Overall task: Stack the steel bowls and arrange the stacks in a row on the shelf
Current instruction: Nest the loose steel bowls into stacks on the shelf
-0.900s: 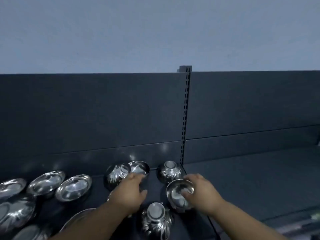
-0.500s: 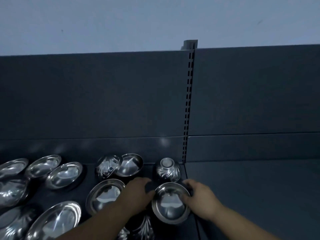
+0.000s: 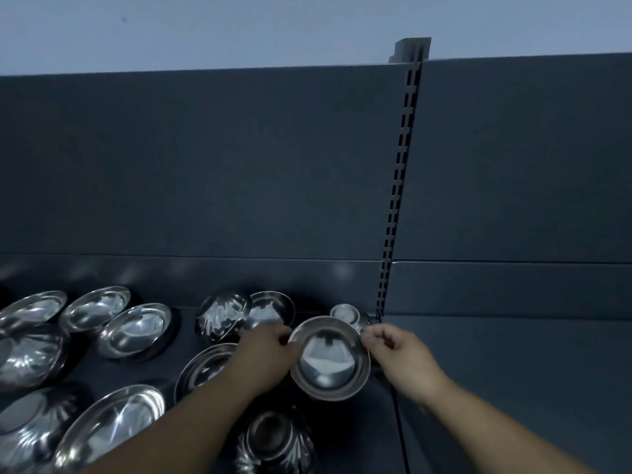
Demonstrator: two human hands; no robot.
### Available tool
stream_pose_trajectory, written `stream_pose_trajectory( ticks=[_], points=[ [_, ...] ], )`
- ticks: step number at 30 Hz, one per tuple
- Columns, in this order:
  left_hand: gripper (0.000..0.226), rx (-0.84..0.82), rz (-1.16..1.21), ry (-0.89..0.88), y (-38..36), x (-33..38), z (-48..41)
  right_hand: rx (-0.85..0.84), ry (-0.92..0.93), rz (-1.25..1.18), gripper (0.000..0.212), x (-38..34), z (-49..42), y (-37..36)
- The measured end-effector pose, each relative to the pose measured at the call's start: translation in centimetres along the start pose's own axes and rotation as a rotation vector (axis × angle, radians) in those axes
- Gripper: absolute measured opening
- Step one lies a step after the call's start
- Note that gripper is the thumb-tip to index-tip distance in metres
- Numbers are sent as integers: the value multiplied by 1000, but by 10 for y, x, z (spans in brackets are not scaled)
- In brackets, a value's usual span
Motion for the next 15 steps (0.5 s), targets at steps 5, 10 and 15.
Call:
stream_pose_trajectory(
  ticks=[5, 10, 15],
  points=[
    [10, 87, 177, 69, 27, -8, -1, 46, 11, 241, 14, 1, -23, 5],
    [7, 105, 345, 83, 37, -24, -5, -77, 16, 501, 80, 2, -46, -13],
    [17, 118, 586, 89, 39, -35, -8, -156, -33, 603, 105, 13, -67, -26]
  ],
)
Point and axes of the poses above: each hand's wrist, its own z-axis away from the middle knuckle, its own y-axis out of the back of the hand, x = y × z, the point moved 3 cm from there along -z, towards the middle knuckle, and after that the axes turned 13 degrees about -x, right-handed, at the moved point
